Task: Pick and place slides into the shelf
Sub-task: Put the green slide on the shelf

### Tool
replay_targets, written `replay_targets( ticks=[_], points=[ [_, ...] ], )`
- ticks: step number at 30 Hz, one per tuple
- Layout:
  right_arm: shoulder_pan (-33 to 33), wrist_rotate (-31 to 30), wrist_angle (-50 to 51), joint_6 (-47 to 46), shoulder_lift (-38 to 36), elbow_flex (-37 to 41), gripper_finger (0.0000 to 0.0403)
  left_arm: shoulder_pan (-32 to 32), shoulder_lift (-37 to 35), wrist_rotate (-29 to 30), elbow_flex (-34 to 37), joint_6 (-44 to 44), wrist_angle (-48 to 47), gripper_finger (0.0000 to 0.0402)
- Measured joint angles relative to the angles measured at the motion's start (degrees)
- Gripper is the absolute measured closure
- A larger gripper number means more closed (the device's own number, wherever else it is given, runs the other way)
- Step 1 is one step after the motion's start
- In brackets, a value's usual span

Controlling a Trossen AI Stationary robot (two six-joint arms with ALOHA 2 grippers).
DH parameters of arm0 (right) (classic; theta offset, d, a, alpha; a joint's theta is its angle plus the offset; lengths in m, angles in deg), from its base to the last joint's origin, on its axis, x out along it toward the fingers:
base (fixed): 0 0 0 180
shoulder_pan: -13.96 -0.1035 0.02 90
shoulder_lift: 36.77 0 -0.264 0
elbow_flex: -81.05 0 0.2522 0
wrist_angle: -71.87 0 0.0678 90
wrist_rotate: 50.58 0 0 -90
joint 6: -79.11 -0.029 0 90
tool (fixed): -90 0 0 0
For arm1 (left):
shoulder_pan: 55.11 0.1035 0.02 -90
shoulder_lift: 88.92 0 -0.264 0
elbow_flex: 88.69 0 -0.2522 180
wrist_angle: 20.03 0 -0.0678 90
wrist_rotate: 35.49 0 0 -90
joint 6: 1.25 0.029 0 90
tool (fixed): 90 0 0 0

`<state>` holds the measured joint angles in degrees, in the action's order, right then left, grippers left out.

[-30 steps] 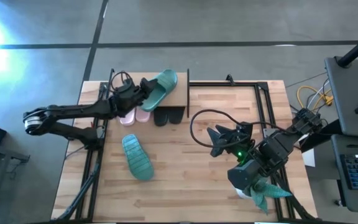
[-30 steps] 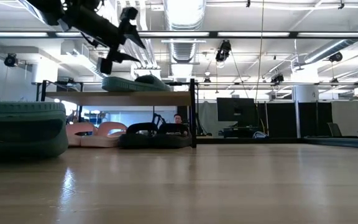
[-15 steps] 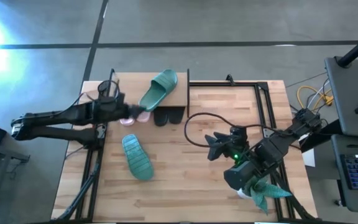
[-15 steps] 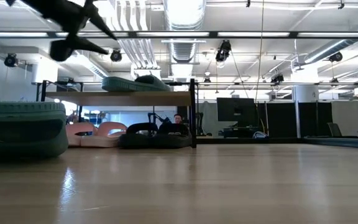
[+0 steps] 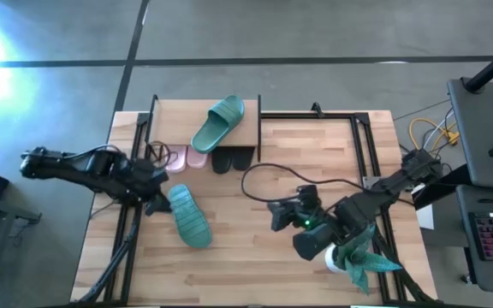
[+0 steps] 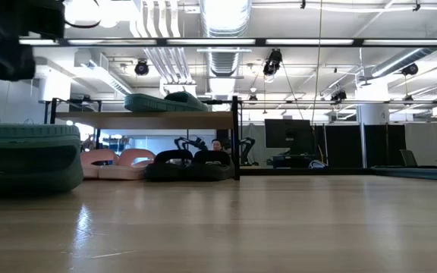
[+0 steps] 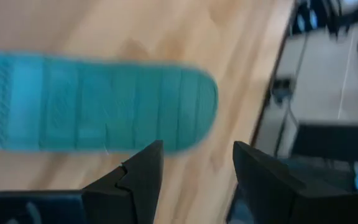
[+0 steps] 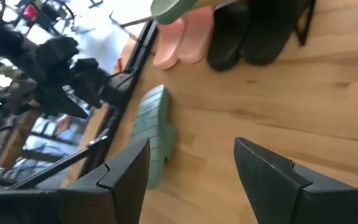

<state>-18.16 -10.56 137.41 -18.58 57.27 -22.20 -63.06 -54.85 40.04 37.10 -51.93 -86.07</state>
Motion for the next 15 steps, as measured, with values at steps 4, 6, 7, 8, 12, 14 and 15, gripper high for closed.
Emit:
replay_targets(
  ticks=[4,6,7,8,12,14,15],
  points=[
    [1.2,1.0,-7.4,3.2,-0.1,2.4,0.0179,-5.5,0.2,-0.5,0.0,-1.2,-1.9,0.0222],
    [1.5,1.1,-8.6,3.7,0.0,2.7,0.0179,-7.5,1.3,-0.3,0.2,-1.5,-3.1,0.0222],
    [1.7,1.1,-9.0,3.8,0.0,2.7,0.0179,-8.3,2.0,-0.1,0.6,-1.9,-4.0,0.0222],
    [1.8,1.1,-9.1,3.8,-0.1,2.7,0.0179,-8.9,2.8,0.0,1.2,-2.7,-4.8,0.0222],
    [1.9,1.1,-9.2,4.5,-0.1,2.7,0.0179,-11.0,6.3,0.4,6.0,-3.9,-4.8,0.0222],
    [1.9,1.1,-9.6,4.7,-0.1,2.7,0.0179,-11.8,8.3,2.5,8.7,-4.4,-4.0,0.0222],
    [1.9,1.1,-9.6,4.7,-0.1,2.7,0.0179,-12.0,9.4,3.8,9.9,-4.5,-3.0,0.0222]
  ],
)
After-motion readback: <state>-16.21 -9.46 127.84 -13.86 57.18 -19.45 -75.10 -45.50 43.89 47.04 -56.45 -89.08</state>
